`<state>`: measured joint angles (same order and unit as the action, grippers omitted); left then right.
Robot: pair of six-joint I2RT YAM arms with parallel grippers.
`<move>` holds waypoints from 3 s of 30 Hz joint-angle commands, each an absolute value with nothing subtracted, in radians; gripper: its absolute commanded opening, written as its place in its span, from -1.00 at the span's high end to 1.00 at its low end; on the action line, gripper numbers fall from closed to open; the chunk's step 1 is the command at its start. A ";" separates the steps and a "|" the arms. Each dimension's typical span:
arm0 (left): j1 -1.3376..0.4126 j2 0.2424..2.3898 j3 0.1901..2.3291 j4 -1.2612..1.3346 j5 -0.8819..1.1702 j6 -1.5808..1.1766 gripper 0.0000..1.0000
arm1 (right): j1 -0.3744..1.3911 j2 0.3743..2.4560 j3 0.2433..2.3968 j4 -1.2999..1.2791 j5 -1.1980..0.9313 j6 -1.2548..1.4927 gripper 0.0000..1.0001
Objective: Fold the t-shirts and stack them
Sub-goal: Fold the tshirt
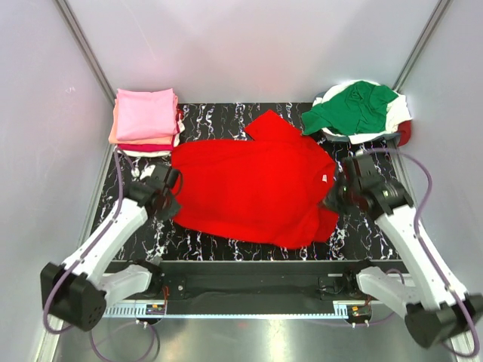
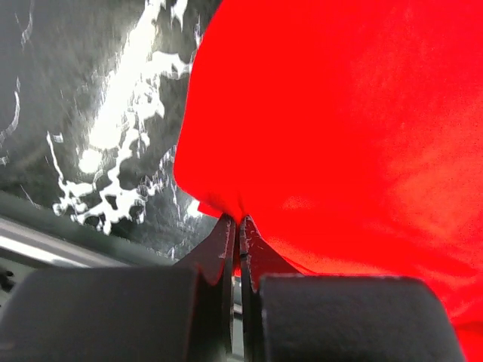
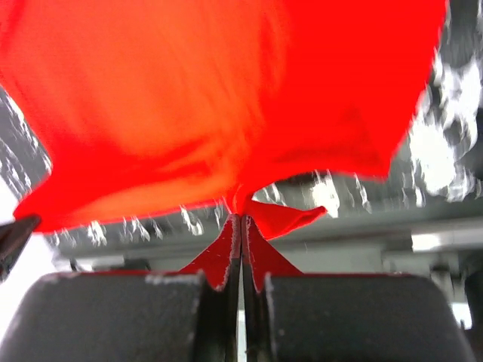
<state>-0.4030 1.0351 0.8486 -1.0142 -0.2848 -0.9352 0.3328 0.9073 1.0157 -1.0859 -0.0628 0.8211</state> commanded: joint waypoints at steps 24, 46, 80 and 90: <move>-0.137 1.643 1.218 -0.824 -0.075 -0.575 1.00 | 0.249 1.624 1.607 -0.700 0.087 0.542 1.00; -0.018 1.801 1.456 -0.957 -0.072 -0.561 -0.55 | 0.204 2.172 2.208 -0.897 0.038 0.426 -0.63; -0.035 1.563 0.851 -0.473 -0.041 -0.661 0.34 | 0.021 1.623 0.904 -0.519 -0.066 0.614 -0.05; -0.035 1.313 1.000 -0.753 -0.191 -0.647 1.00 | 0.009 1.453 0.876 -0.540 -0.005 0.638 1.00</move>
